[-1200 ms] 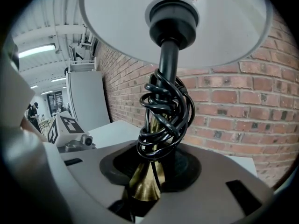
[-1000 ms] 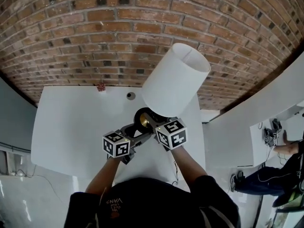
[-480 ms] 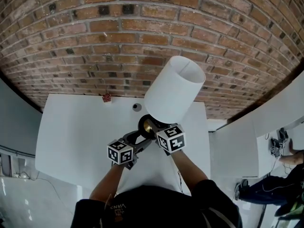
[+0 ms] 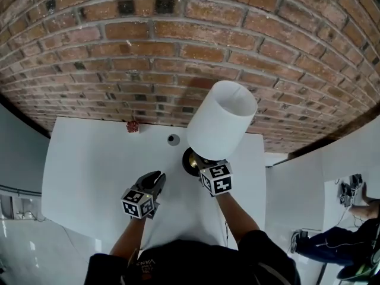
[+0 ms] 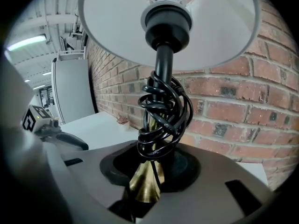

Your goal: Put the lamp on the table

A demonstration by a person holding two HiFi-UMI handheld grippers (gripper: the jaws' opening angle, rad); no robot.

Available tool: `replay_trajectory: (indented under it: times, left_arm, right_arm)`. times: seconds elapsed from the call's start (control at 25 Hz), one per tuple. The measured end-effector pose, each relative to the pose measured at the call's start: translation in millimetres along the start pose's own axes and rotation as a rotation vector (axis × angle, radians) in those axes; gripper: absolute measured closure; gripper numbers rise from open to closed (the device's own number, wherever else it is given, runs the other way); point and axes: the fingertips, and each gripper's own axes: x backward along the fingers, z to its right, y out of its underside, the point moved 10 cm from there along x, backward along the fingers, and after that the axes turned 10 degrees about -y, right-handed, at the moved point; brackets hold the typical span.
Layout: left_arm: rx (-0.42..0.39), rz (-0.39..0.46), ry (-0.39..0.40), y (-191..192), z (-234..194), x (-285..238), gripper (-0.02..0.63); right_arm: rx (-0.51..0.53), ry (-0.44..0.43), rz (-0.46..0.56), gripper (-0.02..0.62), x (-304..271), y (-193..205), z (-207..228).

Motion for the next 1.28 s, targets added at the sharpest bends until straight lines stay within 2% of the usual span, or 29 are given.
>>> replay_trajectory:
  times: [0.24, 0.44, 0.88, 1.28]
  left_arm:
    - [-0.01, 0.071, -0.108, -14.0, -27.9, 0.8, 0.6]
    - [-0.012, 0.07, -0.136, -15.0, -40.1, -2.2, 0.606]
    - [-0.046, 0.006, -0.107, -6.0, -42.8, -21.9, 0.606]
    - [-0.061, -0.024, -0.046, -2.3, -25.0, -45.9, 0.606]
  right_arm:
    - [0.003, 0.087, 0.024, 0.483, -16.5, 8.3, 26.2]
    - [0.011, 0.125, 0.025, 0.483, -26.3, 16.0, 43.1]
    - [0.062, 0.163, 0.078, 0.483, -43.9, 28.5, 73.6]
    - [0.07, 0.189, 0.098, 0.486, -49.3, 42.0, 83.2]
